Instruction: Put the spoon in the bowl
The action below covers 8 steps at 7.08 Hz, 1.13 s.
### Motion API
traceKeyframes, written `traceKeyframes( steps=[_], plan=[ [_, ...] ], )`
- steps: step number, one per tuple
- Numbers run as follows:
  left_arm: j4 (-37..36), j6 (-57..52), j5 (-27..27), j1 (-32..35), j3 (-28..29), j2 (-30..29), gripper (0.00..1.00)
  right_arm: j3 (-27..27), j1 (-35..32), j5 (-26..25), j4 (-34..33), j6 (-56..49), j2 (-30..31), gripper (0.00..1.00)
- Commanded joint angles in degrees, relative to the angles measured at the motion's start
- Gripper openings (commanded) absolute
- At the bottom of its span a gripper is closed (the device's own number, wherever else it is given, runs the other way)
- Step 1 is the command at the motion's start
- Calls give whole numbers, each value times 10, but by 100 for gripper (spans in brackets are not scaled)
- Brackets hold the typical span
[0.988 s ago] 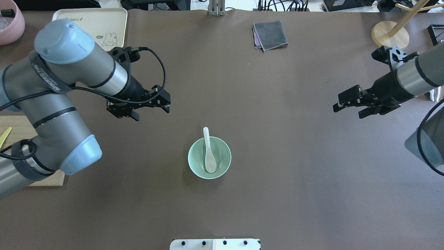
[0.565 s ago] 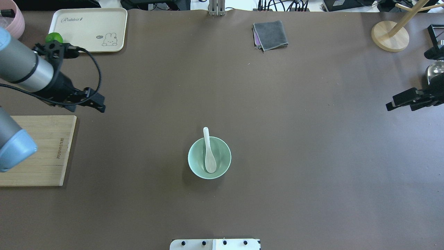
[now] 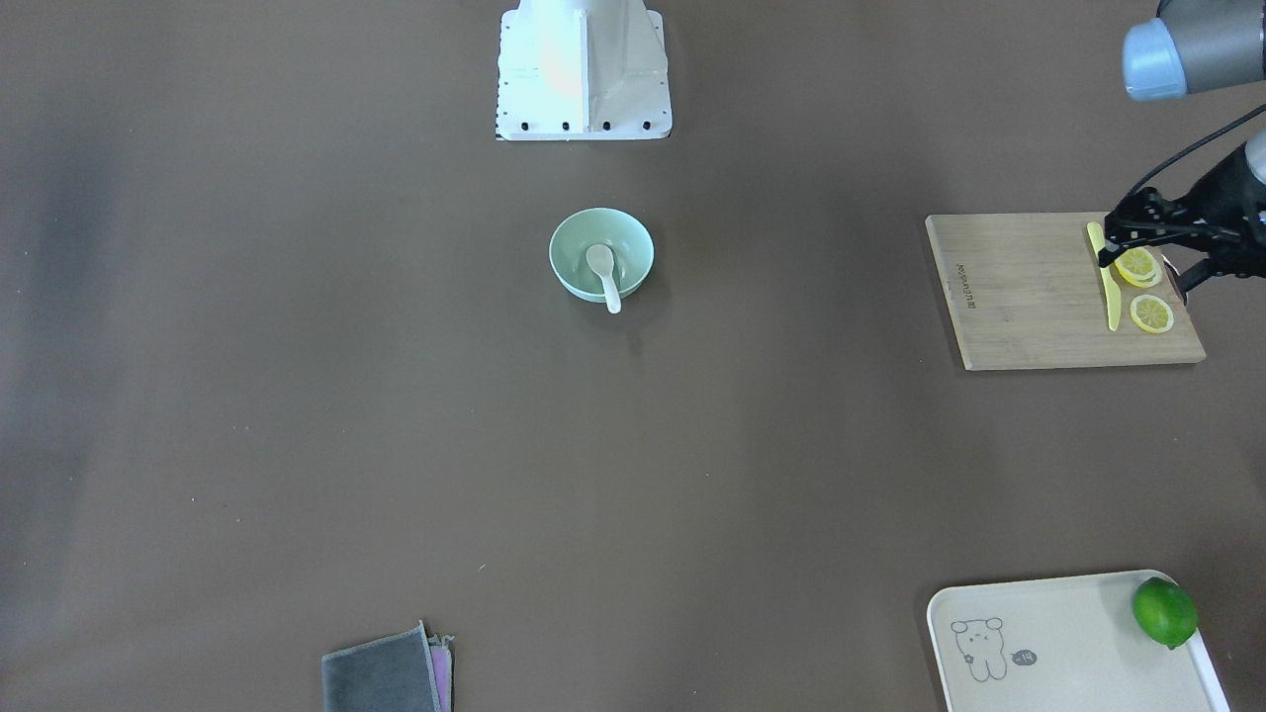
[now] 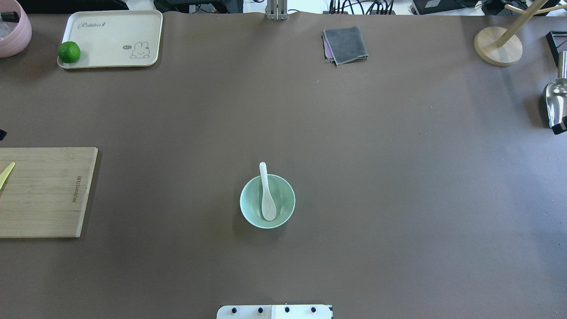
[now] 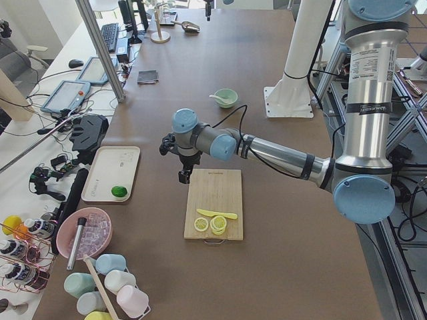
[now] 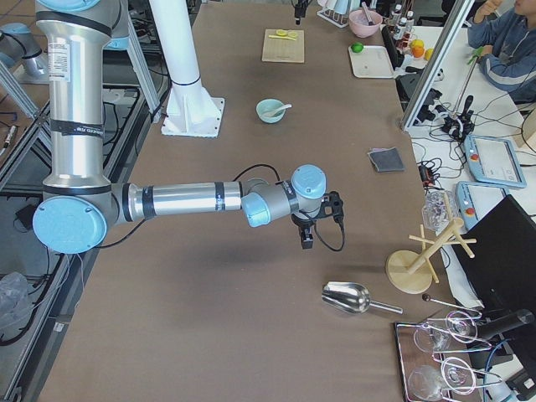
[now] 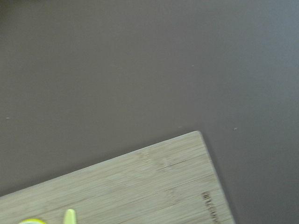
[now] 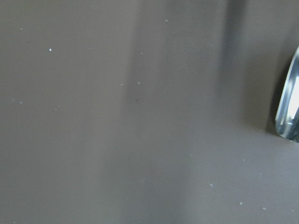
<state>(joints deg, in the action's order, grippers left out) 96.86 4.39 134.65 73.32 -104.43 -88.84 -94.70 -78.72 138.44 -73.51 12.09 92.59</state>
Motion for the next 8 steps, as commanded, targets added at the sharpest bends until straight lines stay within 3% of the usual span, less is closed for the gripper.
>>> traceKeyframes(
  steps=[1,3,6,8],
  plan=[
    [0,-106,10,64,24,36,98,20,-24,-23,-4,-18,0,100],
    [3,-155,7,80,13,86,98,22,-27,-19,-3,-28,-1,100],
    [8,-146,12,105,11,82,98,14,-31,-12,-5,-28,5,100],
    [6,-147,11,105,11,83,98,14,-37,-8,-40,-37,4,100]
  ],
)
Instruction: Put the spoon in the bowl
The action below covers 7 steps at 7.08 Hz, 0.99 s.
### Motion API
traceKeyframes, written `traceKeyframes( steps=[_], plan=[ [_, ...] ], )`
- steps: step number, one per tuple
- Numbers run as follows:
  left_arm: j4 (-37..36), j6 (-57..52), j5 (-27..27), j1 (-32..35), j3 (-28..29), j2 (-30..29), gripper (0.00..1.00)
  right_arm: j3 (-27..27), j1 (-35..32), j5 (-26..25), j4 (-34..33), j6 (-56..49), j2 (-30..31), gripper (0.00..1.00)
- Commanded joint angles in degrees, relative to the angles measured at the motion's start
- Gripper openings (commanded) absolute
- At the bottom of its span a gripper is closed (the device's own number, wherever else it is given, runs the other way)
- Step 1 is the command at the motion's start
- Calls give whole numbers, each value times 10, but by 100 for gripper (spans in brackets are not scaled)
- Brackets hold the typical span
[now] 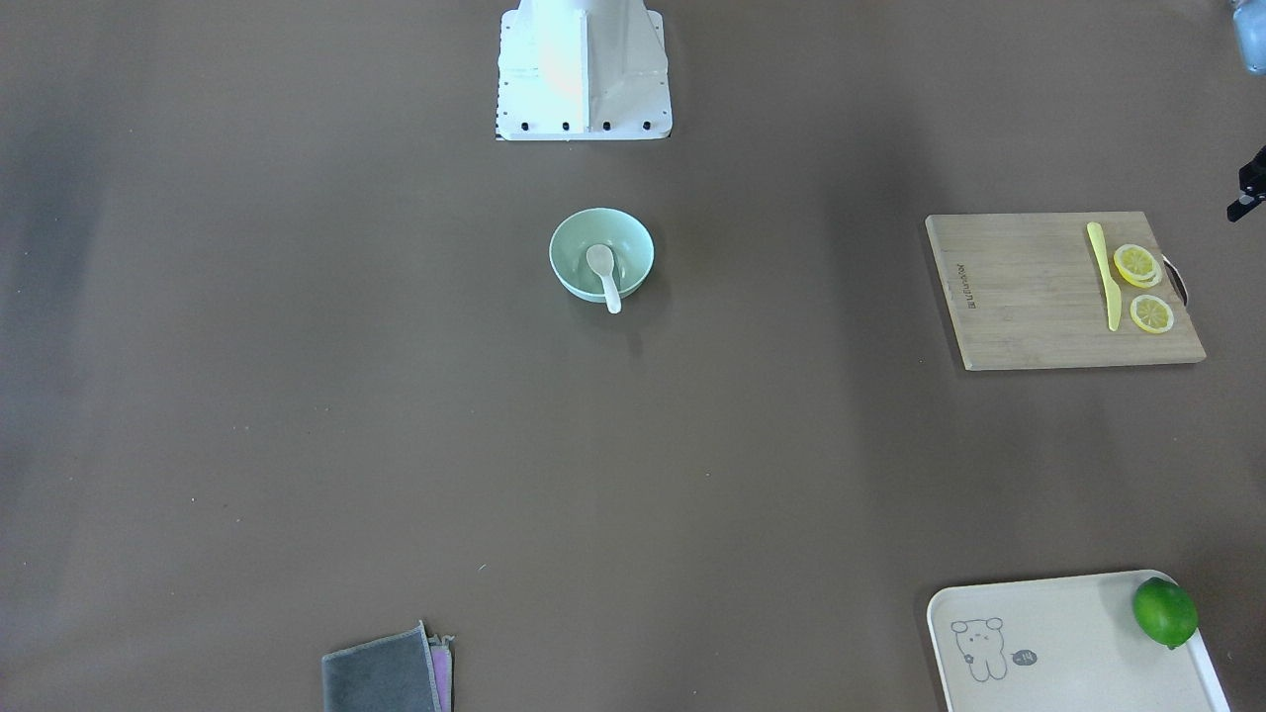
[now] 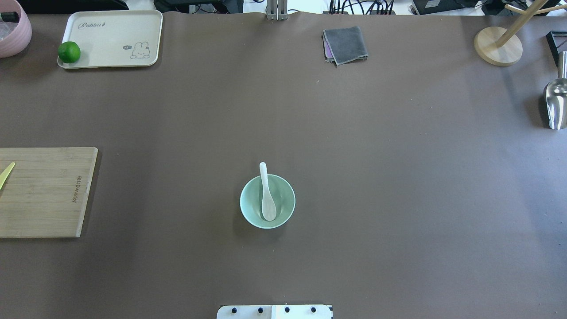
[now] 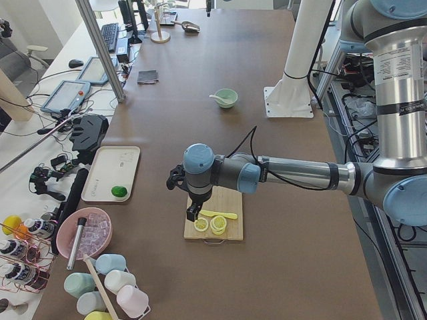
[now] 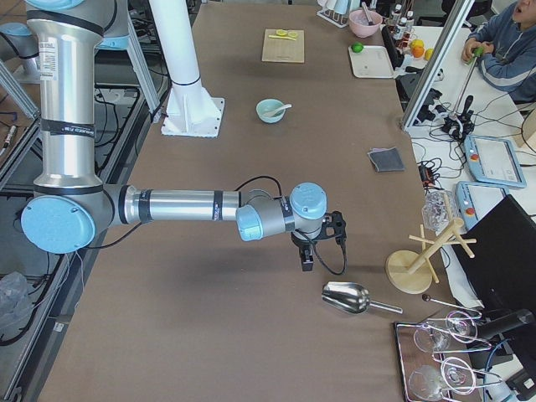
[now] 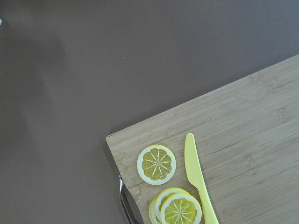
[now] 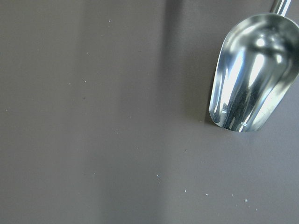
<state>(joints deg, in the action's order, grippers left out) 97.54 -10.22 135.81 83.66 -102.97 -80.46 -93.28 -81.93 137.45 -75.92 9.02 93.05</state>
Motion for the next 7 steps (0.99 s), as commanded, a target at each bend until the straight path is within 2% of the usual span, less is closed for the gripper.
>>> traceKeyframes(
  steps=[1,2,4,7],
  plan=[
    [0,-4,1,2,-10,-2,98,-4,-9,3,-39,-8,-3,100],
    [0,-3,11,3,-8,-1,98,-14,-15,2,-68,-8,-4,100],
    [-1,-2,10,17,-23,5,98,-22,-27,0,-69,-11,-9,100],
    [1,0,5,16,12,-8,98,-10,-30,-2,-67,-1,-20,100]
  ],
)
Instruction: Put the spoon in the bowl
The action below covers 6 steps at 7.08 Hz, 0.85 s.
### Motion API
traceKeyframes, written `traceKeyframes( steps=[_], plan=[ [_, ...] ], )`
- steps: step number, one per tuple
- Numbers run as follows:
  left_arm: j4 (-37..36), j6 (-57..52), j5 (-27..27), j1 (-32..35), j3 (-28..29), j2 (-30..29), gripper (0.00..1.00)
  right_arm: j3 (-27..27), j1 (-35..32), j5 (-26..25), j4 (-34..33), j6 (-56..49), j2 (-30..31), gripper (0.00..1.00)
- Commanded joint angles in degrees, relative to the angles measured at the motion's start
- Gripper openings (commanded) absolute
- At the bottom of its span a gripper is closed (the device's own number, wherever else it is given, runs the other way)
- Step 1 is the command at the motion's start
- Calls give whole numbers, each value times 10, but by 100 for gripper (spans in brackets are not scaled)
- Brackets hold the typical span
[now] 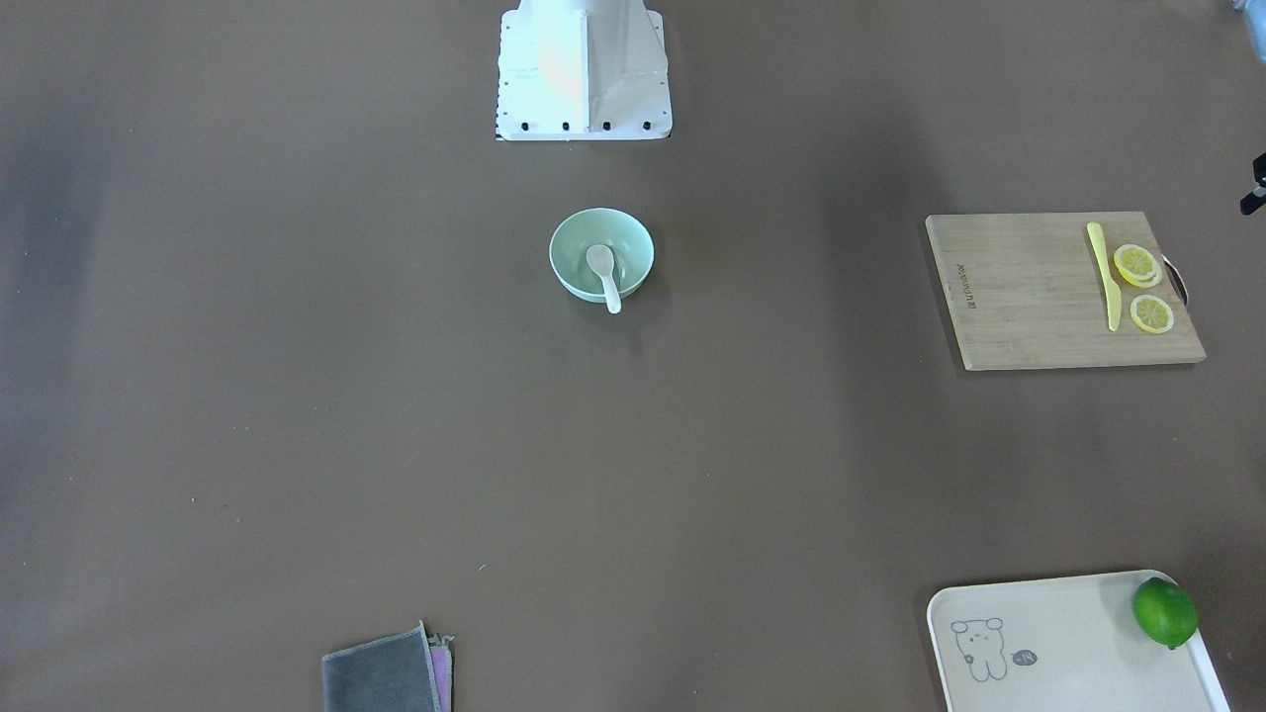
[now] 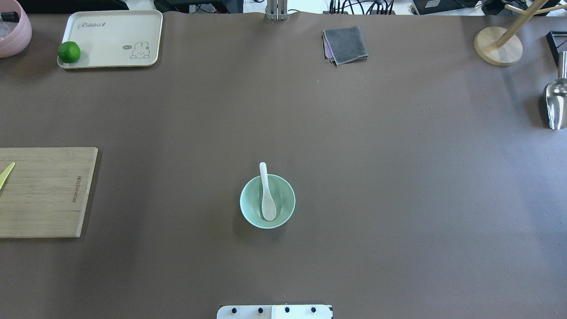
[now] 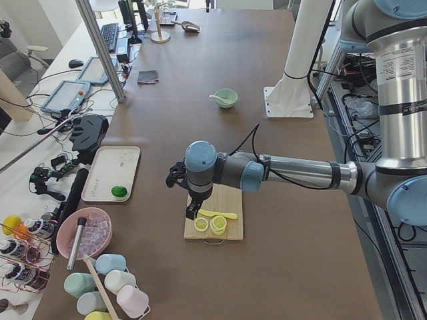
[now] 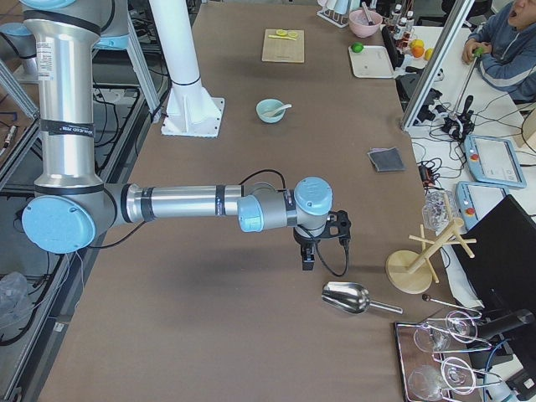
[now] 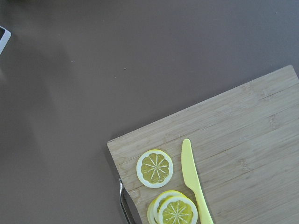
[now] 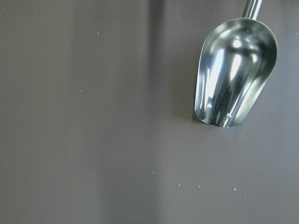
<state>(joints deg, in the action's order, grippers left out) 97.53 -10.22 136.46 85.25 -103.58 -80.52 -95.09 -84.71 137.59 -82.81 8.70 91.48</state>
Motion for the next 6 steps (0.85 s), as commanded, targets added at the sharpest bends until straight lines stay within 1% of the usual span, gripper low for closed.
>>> traceKeyframes(
  steps=[1,2,4,5,6],
  plan=[
    [-1,1,-1,3,8,-12,98,8,-11,-4,1,1,-4,100],
    [-4,2,-1,3,16,-16,98,8,-12,-6,5,1,-2,100],
    [-5,3,2,3,12,-15,98,3,-16,-8,5,2,4,100],
    [-3,3,4,3,7,-17,98,3,-19,-10,5,2,5,100],
    [-4,3,5,10,-5,-21,98,10,-19,-24,5,1,5,100]
  ],
)
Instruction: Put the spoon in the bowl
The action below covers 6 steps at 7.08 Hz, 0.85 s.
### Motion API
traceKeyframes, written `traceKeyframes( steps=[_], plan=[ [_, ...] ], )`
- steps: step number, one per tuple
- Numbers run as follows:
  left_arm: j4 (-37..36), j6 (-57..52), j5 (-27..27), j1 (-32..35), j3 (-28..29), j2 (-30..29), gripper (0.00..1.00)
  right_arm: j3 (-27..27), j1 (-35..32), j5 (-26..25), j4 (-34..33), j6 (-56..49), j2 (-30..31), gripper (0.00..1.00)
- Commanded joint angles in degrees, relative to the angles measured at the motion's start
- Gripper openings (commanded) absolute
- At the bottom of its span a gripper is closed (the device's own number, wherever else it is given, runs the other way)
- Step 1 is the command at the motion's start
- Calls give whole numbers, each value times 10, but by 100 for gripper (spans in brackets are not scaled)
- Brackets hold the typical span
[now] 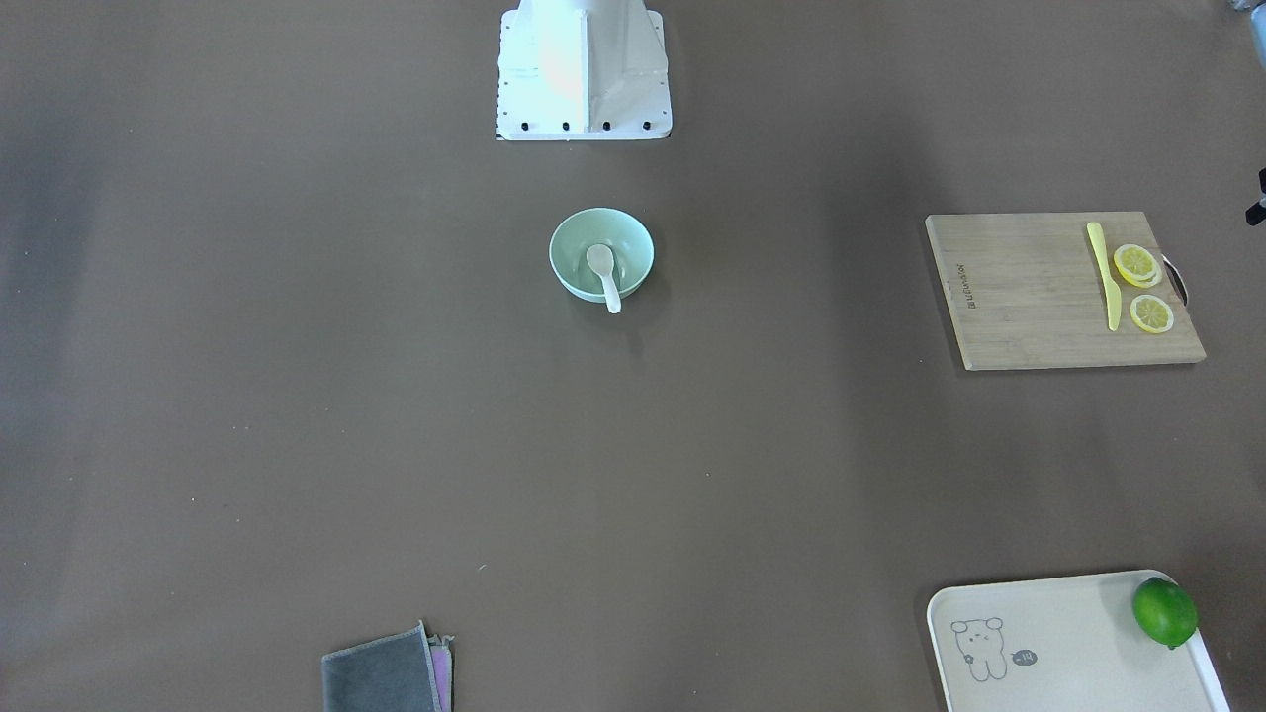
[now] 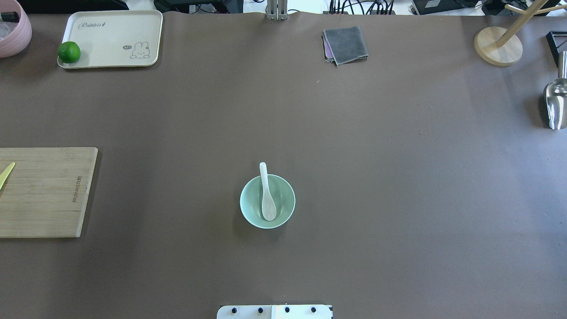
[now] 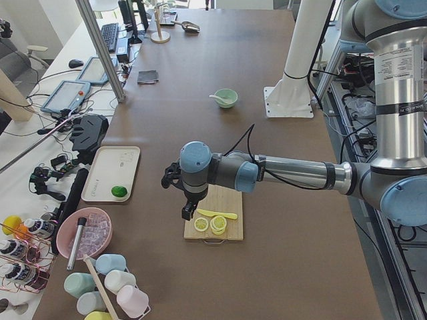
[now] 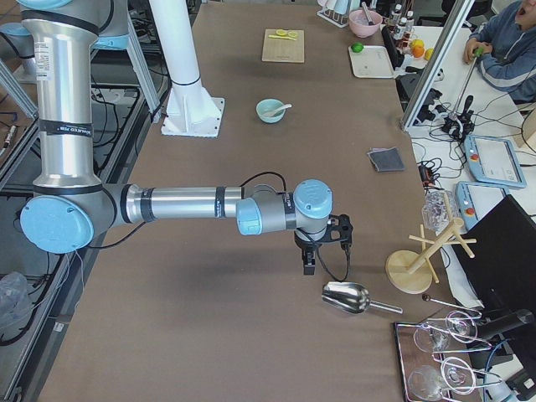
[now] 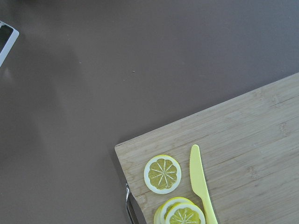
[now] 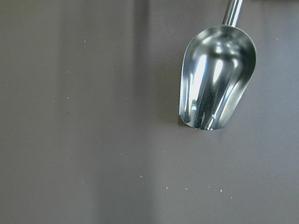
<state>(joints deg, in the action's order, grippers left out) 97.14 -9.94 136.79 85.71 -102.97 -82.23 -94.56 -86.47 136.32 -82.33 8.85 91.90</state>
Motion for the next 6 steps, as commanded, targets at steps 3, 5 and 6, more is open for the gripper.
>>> traceKeyframes(
  steps=[3,5,6],
  plan=[
    [5,-5,2,8,18,-20,98,17,-1,-23,0,1,-9,100],
    [7,-2,1,7,25,-27,98,38,-1,-23,1,-8,-7,100],
    [7,0,1,7,25,-34,98,39,0,-23,2,-6,-11,100]
  ],
)
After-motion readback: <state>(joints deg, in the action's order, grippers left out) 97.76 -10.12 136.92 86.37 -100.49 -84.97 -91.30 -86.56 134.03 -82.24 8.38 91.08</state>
